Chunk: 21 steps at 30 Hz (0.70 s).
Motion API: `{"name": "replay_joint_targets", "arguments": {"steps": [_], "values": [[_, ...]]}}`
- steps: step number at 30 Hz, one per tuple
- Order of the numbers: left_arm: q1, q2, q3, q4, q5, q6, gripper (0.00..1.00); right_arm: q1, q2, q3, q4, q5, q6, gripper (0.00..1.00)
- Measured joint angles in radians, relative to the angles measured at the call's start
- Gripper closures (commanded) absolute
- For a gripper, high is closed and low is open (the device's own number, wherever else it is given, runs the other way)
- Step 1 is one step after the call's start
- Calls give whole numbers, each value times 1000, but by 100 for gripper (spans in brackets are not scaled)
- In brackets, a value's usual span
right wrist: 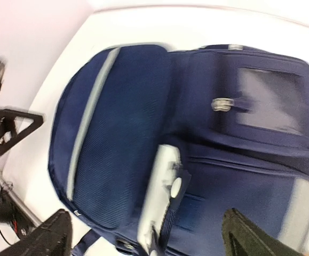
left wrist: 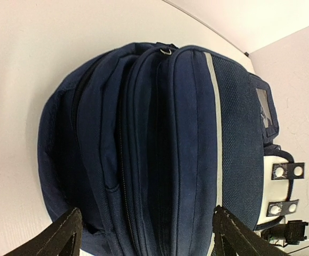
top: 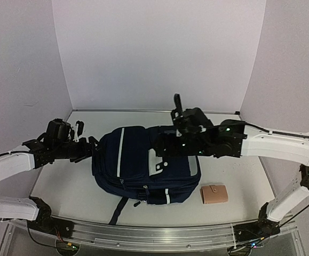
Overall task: Pack the student bag
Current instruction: Adjust the student bag at the center of the board, then pick up the personal item from the center of the board.
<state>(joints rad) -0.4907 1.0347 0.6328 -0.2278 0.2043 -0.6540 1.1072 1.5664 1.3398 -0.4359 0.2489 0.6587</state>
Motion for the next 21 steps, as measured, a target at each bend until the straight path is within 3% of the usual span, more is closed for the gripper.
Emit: {"name": "replay_joint_targets", "arguments": {"steps": [6,14,21], "values": [[26,3,62,-83,-25,30,7,-219,-272,-297,-32,23,65,2],[27,67,91,-90,-8,36,6,-506,-411,-665,-57,-74,149,3],[28,100,91,-87,23,36,5,-586,-469,-833,-47,-210,242,26]]}}
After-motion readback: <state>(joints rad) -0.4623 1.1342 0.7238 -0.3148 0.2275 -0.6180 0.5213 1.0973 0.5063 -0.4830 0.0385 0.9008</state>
